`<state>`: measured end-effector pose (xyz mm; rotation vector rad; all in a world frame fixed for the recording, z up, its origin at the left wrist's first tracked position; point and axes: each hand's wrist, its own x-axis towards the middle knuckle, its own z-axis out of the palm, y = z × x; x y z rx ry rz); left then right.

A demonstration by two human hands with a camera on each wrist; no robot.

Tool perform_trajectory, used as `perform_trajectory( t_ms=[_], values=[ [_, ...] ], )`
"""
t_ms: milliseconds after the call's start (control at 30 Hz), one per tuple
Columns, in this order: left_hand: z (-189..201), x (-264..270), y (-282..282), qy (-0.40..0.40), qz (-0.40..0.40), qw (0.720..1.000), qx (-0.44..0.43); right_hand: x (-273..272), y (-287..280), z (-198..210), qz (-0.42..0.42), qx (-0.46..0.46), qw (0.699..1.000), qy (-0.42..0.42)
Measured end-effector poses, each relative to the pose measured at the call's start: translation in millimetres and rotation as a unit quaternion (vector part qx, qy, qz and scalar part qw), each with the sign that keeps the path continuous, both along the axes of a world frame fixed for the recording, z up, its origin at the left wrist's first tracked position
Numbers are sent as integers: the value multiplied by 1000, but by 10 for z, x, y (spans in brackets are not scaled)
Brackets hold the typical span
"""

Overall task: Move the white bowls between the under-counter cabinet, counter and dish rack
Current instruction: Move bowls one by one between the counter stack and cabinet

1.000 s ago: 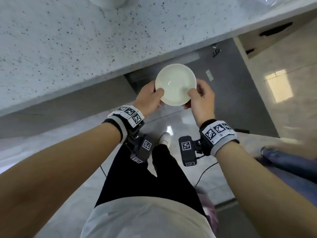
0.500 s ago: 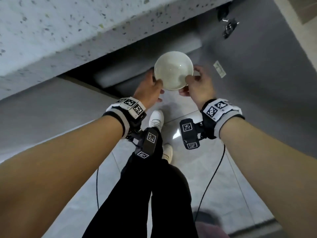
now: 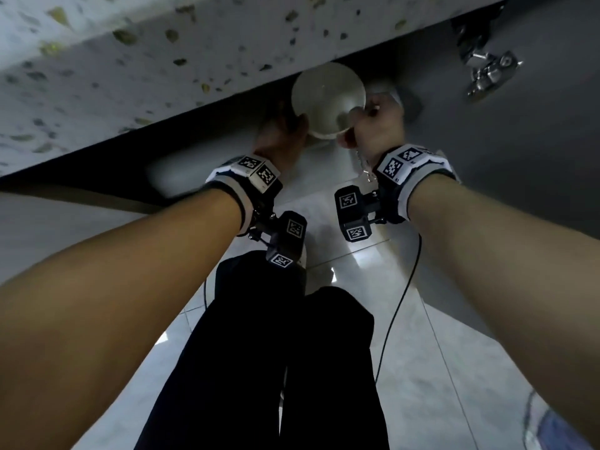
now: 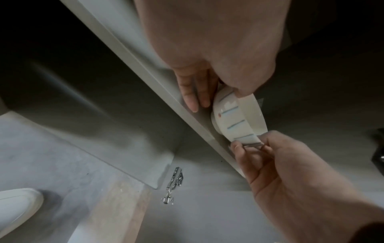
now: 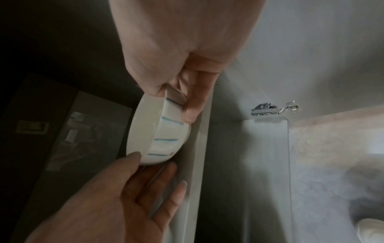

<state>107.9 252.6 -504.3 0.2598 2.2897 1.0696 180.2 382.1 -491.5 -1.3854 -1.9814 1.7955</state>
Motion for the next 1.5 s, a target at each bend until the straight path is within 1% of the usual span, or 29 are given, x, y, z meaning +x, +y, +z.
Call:
perform_trajectory(
  t_ms=[100, 167, 200, 300, 400, 467, 567, 667, 733, 833, 900, 1000, 1067, 1167, 1300, 1367, 1433, 1500],
  values=[
    [-43, -94, 38, -12, 15, 1000, 13, -126, 31, 0, 9, 41, 999, -19],
    [-32, -115, 40, -18, 11, 1000, -7, -166, -8, 59, 13, 79, 996, -29],
    [26, -93, 33, -14, 0, 1000, -20, -172, -30, 73, 13, 80, 996, -29],
    [227, 40, -59, -7, -30, 999, -21, -65, -149, 173, 7, 8, 1000, -4],
    [449, 276, -186, -25, -23, 998, -49, 176, -252, 270, -8, 11, 1000, -15],
    [661, 467, -306, -20, -52, 997, -54, 392, -396, 435, -14, 10, 1000, -16],
    [1047, 790, -600, -37, -121, 991, -51, 793, -722, 885, -13, 4, 1000, -11],
    [1573, 1051, -874, -34, -172, 984, -36, 1181, -977, 1431, 2, 0, 1000, 7],
    [1987, 1159, -1031, -27, -180, 983, -2, 1313, -1111, 1843, 14, 5, 999, 39],
    [2598, 1204, -1260, 1, -160, 986, 42, 1293, -1282, 2535, 31, -7, 996, 82],
    [2995, 1185, -1395, 26, -149, 987, 45, 1189, -1378, 2967, 58, -7, 993, 102],
    [3579, 1014, -1593, 77, -130, 988, 39, 888, -1505, 3548, 98, 31, 987, 125],
    [3911, 805, -1768, 105, -91, 989, 48, 607, -1572, 3881, 114, 34, 982, 147],
    [4262, 375, -2014, 136, -32, 988, 65, 153, -1626, 4269, 144, 49, 975, 164],
    [4468, -323, -2265, 188, 48, 979, 61, -487, -1636, 4476, 183, 94, 969, 138],
    [4497, -699, -2325, 193, 94, 975, 46, -835, -1616, 4513, 188, 111, 969, 116],
    [4483, -1063, -2319, 163, 110, 980, 15, -1180, -1600, 4499, 198, 139, 967, 75],
    [4474, -1350, -2266, 119, 86, 989, -12, -1461, -1584, 4455, 211, 157, 964, 26]
  ],
)
